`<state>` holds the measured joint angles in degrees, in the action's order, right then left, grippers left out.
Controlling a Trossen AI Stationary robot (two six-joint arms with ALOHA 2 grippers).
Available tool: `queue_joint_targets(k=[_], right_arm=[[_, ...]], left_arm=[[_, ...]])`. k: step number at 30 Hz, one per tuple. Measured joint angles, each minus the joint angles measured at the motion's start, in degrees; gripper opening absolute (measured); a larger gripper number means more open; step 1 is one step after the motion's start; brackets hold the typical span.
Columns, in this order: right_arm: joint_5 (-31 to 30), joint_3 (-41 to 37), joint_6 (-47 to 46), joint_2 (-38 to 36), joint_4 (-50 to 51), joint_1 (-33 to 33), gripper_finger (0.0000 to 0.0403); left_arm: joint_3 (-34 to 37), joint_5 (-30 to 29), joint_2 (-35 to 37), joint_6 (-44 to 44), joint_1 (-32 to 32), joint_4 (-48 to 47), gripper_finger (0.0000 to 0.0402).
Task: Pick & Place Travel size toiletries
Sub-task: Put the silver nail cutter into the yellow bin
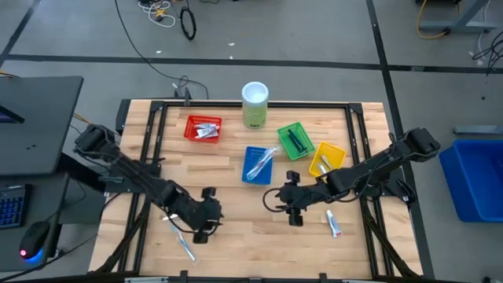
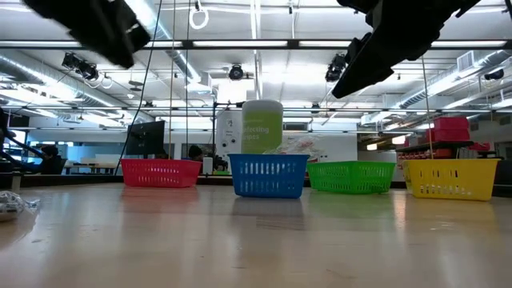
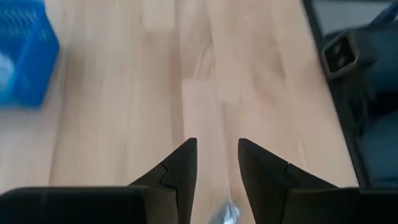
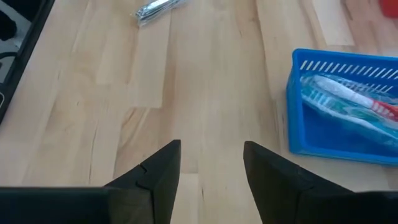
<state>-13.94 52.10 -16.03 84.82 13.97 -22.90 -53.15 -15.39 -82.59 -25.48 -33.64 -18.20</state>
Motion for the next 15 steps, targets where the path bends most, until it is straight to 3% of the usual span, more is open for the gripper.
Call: queue_joint_targets(k=[6,15], right_arm=[[0.03,0.00,0.47,0.00,0.05,0.00,0.0182],[0.05,0.00,0.45,0.04,-0.04,-0.02,0.0180]], left_arm=[[0.00,-0.13,0.00,-8.63,-1.78,-7.21,0.0143],[-0.10,6.61,-3.92,-3.57,-2.08,-8.14,0.0191]])
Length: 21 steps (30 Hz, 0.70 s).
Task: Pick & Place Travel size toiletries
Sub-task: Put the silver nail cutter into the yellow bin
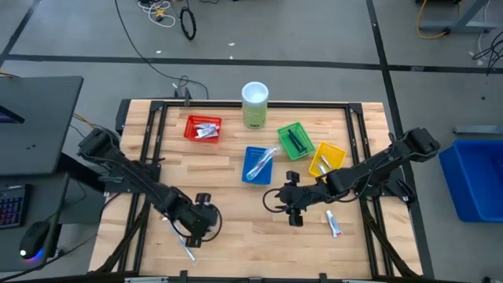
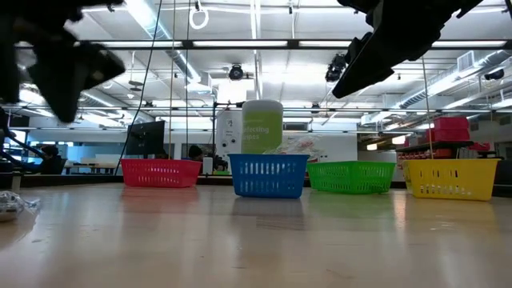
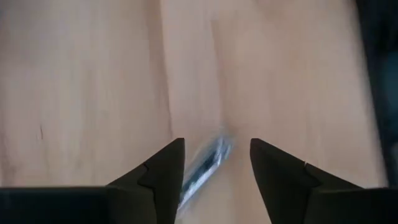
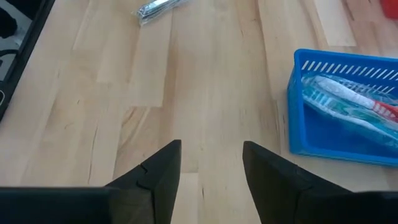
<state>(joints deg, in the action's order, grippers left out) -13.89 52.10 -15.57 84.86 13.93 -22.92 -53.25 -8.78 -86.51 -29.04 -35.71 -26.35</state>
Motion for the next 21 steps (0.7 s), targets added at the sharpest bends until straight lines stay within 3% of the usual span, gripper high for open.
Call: queue_joint_targets(k=[4,15,21], right_arm=[[0.16,0.00,-0.01,0.00,-0.51,0.00,0.0180],[0.52,0.00,0.00,0.00,-1.38,0.00,0.0179],[-1.87,0.00,1.06,0.00,-3.30,0.00,0.0188]], left_arm=[[0.10,3.41,-4.47,3.64,-0.08,-0.84,0.0199],[-0.15,4.90,-12.99,8.59,0.10,-0.60,0.0200],[-0.21,5.19,-13.55,11.71,0.19,1.35,0.0151]])
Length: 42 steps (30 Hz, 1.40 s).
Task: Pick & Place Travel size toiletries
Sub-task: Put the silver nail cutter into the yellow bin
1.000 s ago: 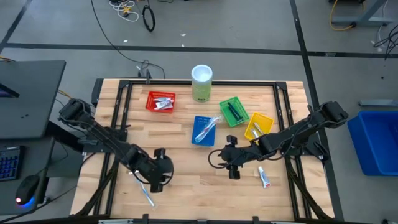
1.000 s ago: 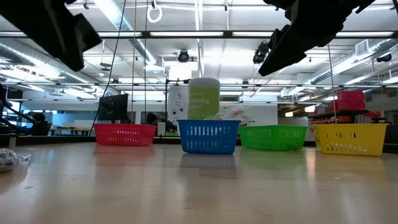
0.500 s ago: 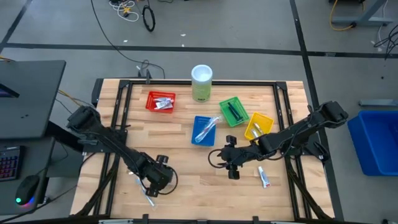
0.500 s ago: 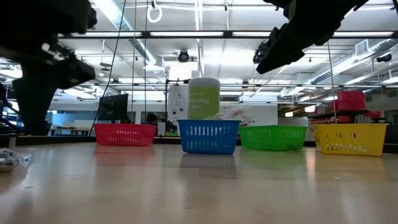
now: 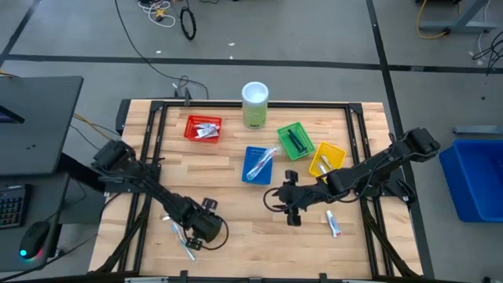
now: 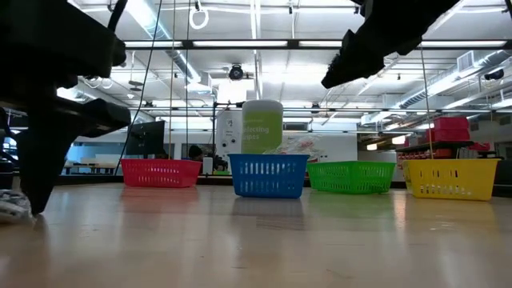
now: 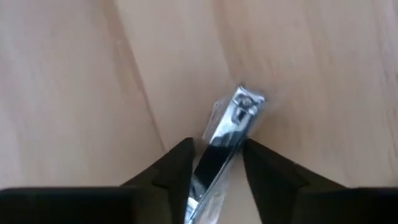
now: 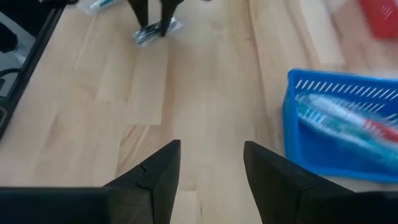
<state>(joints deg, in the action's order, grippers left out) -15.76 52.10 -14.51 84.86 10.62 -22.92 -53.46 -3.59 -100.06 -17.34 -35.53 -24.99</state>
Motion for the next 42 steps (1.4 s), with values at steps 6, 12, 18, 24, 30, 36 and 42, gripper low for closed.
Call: queue_joint_targets(k=[6,12,18,24,30,36,42], right_arm=[[-0.73,0.00,1.91,0.00,-2.89,0.04,0.0210],[-0.66,0.00,1.93,1.12,-7.97,0.05,0.0229],[-0.18,0.00,0.73,5.53,-10.33,0.20,0.0237],[-2.27,0.00,-1.47,7.97,-14.21,1.33,0.0250],[-12.99,0.00,-2.05,8.07,-14.81,3.08,0.0259],[-8.00,0.00,2.64,8.07,-16.79,4.68,0.0242],[-4.75,0.00,7.71,8.07,-20.38,4.87,0.0210]], left_arm=[[-1.99,-2.55,-0.52,-1.16,1.37,0.34,0.0067],[-7.27,-13.39,-0.47,-3.63,4.83,0.45,0.0047],[-12.86,-27.42,-0.43,-4.31,9.37,0.59,0.0053],[-14.69,-34.51,-0.38,2.42,12.29,2.94,0.0052],[-14.70,-34.78,-0.36,7.64,12.76,8.62,0.0055],[-14.70,-34.77,-0.32,9.23,12.76,9.50,0.0053],[-14.70,-34.72,-0.32,9.59,12.79,9.42,0.0055]])
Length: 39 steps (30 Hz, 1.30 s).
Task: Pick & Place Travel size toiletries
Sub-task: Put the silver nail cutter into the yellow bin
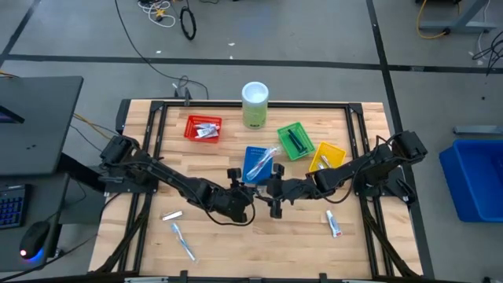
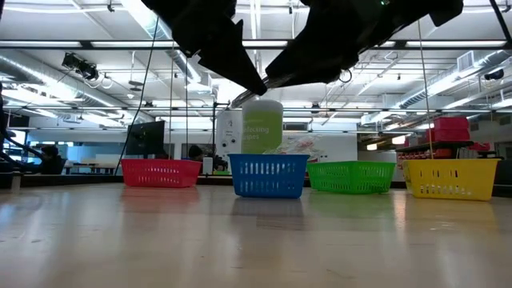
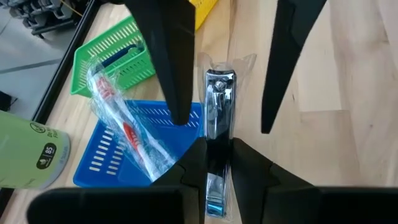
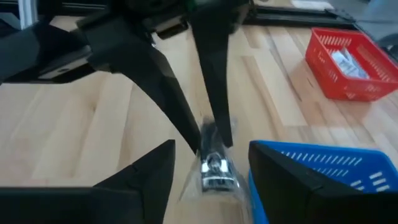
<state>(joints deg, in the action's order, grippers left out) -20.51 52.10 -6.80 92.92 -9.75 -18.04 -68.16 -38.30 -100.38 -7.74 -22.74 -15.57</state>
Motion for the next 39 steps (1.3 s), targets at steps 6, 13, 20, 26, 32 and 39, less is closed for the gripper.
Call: queue_joint_targets(k=[6,13,20,26,32,39], right_arm=[[0.02,0.00,0.34,0.00,0.76,0.14,0.0171],[0.02,0.00,1.39,0.00,0.82,0.13,0.0105],[0.04,0.00,1.65,0.00,0.89,0.15,0.0061],[0.22,0.00,0.97,-0.02,1.21,0.13,0.0072],[1.80,-0.04,-5.36,-0.35,7.16,-0.04,0.0067],[4.58,-0.04,-14.14,-6.32,23.91,-0.60,0.0074]], left_arm=[[-0.01,-0.02,0.00,-0.13,0.02,0.02,0.0057],[-0.01,-0.03,0.00,0.28,0.02,-0.02,0.0056],[-0.02,0.06,0.02,-0.35,0.04,-0.09,0.0062],[-0.02,0.13,0.02,-3.53,0.07,-0.01,0.0080],[-0.06,-0.19,0.02,-5.42,0.24,0.11,0.0121],[-0.06,0.24,0.02,-5.56,1.07,0.09,0.0150]])
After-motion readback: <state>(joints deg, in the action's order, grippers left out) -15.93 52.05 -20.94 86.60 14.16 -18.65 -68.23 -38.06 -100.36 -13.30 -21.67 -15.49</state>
